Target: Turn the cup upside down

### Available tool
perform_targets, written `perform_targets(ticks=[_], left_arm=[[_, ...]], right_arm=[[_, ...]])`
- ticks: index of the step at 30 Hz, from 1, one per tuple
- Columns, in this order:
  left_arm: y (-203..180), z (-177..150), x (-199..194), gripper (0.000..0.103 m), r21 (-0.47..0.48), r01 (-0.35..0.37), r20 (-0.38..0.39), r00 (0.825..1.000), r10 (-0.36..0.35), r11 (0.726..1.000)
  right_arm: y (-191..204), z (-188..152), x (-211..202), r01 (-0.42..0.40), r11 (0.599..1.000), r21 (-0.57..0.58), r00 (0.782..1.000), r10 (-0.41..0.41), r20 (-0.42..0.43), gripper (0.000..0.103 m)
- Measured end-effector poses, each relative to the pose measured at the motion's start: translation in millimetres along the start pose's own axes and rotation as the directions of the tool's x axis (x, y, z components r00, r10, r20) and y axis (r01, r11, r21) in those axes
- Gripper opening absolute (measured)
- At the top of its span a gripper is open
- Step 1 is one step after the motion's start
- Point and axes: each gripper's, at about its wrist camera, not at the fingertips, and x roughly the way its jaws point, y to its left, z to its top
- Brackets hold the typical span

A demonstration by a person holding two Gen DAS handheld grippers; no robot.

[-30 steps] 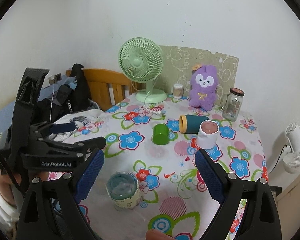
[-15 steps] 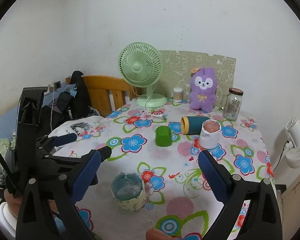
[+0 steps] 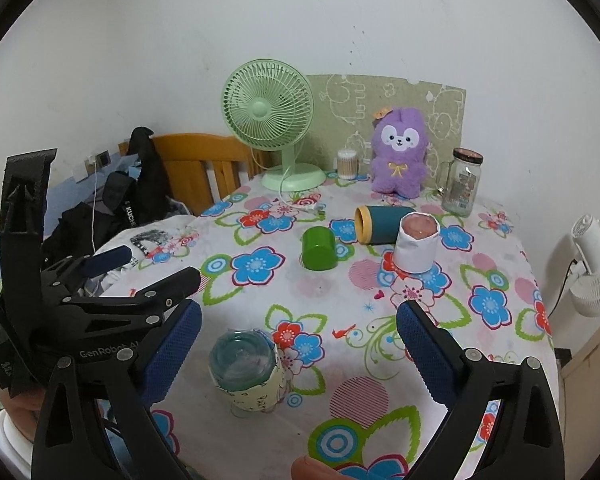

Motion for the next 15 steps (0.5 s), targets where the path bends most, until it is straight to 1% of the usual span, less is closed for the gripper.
perform_targets(ticks=[8,11,15], left_arm=[[0.8,-0.2,1.9,0.103,-0.007,-0.002,-0.008,1.0,0.002,1.0],[-1.0,-0.9,0.9,0.103,0.004,-0.015,0.002,1.0,0.015,1.0],[-2.9,-1.3,1.3,0.103,0.008,-0.014,-0.001,1.0,0.014,1.0]], right_arm=[[0.8,-0.8,4.3,-0.005,1.0,-0.004,1.0,0.005,-0.01,0.099],[0.5,-0.8,4.9,-0.007,1.0,-0.002,1.0,0.007,-0.01,0.099],[-0.4,-0.9,5.5,-0.004,1.0,0.0,1.0,0.004,-0.009,0.099]])
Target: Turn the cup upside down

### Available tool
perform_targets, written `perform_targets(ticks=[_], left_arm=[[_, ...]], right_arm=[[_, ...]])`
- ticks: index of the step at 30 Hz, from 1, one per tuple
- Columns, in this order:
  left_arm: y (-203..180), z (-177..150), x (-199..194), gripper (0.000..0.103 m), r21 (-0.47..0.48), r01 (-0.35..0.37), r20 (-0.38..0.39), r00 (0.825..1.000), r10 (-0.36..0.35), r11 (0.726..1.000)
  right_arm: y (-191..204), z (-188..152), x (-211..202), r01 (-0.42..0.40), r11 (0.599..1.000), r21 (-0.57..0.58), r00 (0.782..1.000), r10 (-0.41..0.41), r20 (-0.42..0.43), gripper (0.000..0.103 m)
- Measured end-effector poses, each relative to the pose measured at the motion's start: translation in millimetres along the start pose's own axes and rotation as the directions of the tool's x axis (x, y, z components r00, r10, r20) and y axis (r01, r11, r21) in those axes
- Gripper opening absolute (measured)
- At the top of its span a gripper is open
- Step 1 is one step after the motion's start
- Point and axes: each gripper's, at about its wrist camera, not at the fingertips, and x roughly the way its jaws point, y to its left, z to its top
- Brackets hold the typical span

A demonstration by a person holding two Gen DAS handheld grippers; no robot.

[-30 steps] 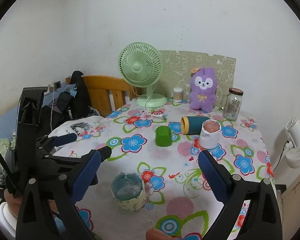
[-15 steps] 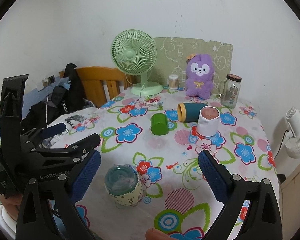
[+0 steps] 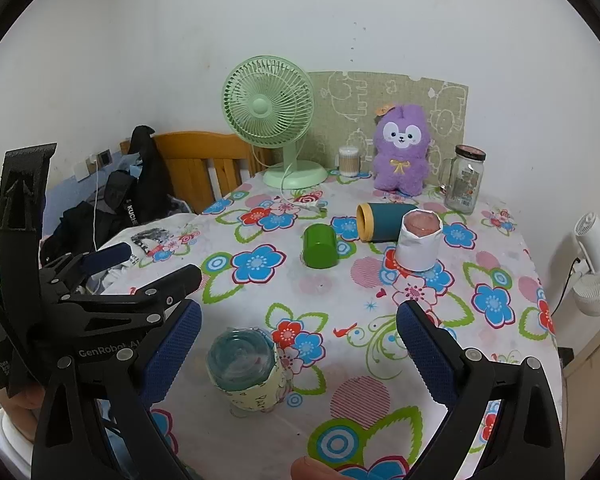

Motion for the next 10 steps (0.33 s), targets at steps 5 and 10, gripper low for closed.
perform_targets(ticks=[5,10], left_arm=[[0.4,0.4,1.4,0.103,-0.01,0.014,-0.009,1.0,-0.015,1.0],[1.7,0.1,2.0,0.103,-0.016,0.022,-0.013,1.0,-0.022,1.0]], right_arm=[[-2.4,-0.7,0.0,0.001,1.0,0.007,1.0,-0.001,-0.001,0.099],[-3.1,-0.8,0.1,0.002,1.0,0.005,1.0,-0.002,0.001,0.099]])
